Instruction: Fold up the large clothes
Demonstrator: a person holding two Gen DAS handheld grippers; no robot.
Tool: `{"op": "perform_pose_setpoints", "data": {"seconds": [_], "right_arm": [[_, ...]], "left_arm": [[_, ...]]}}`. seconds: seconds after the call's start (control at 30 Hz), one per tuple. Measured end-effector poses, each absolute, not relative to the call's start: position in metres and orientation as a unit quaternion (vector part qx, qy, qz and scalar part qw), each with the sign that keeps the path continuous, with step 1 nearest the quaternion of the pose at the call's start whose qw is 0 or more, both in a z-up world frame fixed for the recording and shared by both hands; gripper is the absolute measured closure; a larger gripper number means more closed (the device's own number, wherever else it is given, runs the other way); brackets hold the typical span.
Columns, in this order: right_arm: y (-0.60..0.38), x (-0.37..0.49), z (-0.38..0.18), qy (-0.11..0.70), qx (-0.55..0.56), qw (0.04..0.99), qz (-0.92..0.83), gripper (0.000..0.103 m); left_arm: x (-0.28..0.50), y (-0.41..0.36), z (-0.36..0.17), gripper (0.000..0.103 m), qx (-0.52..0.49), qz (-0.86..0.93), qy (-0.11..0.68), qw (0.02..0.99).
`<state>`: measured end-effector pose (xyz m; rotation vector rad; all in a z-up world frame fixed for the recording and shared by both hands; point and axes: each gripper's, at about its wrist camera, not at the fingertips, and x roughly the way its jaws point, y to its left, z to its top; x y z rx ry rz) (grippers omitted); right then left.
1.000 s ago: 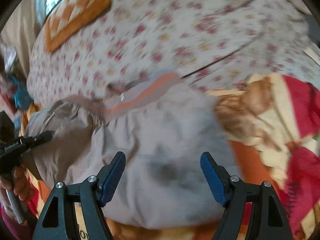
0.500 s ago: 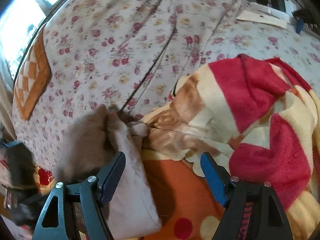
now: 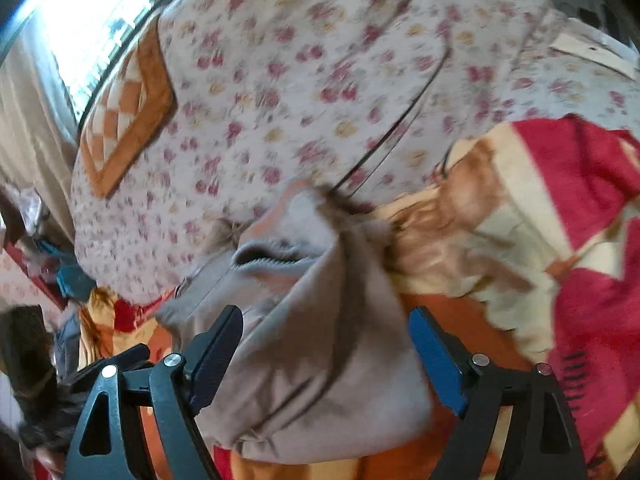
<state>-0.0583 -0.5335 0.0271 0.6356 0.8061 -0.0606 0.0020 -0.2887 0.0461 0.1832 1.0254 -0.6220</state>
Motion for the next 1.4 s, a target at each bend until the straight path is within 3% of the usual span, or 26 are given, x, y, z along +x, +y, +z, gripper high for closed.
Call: {"op": "perform_pose_setpoints", "data": {"seconds": [0.3,0.33,0.37,0.47,0.63,0.83,0.9,0.93,0.97,1.27,1.3,1.37,1.4], "right_arm": [[-0.522,-0.045,0.002,0.431,0.32,0.843,-0.004,0.021],[-0.52,-0.044,0.002,0.438,0.3,0.848,-0.004,0.042],[-0.517,-0.043,0.003,0.451,0.265,0.852,-0.015,0.077],[-0.516,-0.048,0.0,0.474,0.213,0.853,-0.037,0.088],[-0.531,-0.065,-0.012,0.494,0.187,0.846,-0.066,0.09],[-0.541,-0.091,0.036,0.412,0.215,0.884,-0.049,0.089],[-0.528,-0.089,0.051,0.401,0.198,0.894,-0.026,0.067],[-0.519,-0.085,0.055,0.402,0.187,0.896,-0.014,0.037],[-0.51,-0.078,0.058,0.401,0.171,0.9,-0.003,0.028],[-0.452,-0.012,0.023,0.453,-0.005,0.891,0.025,0.028],[-0.455,-0.002,0.02,0.457,-0.006,0.889,0.006,0.032],[-0.48,0.013,0.019,0.456,0.058,0.888,-0.029,0.061],[-0.496,0.018,0.018,0.451,0.104,0.885,-0.039,0.065]], "left_arm": [[-0.011,-0.287,0.015,0.034,0.053,-0.307,0.502,0.807],[-0.014,-0.288,0.013,0.034,0.06,-0.311,0.504,0.804],[-0.017,-0.294,0.009,0.034,0.071,-0.318,0.512,0.795],[-0.03,-0.303,-0.007,0.034,0.087,-0.323,0.517,0.788],[-0.035,-0.292,0.003,0.034,0.086,-0.337,0.496,0.795],[-0.01,-0.259,0.038,0.034,0.042,-0.321,0.463,0.825],[0.006,-0.255,0.035,0.034,0.034,-0.297,0.47,0.831],[0.016,-0.255,0.029,0.034,0.033,-0.283,0.481,0.829],[0.023,-0.251,0.023,0.034,0.03,-0.272,0.49,0.827],[0.085,-0.276,0.014,0.034,-0.034,-0.298,0.524,0.797],[0.092,-0.288,0.019,0.034,-0.035,-0.309,0.518,0.797],[0.106,-0.305,0.027,0.034,-0.046,-0.323,0.509,0.797],[0.114,-0.312,0.029,0.034,-0.055,-0.324,0.51,0.795]]}}
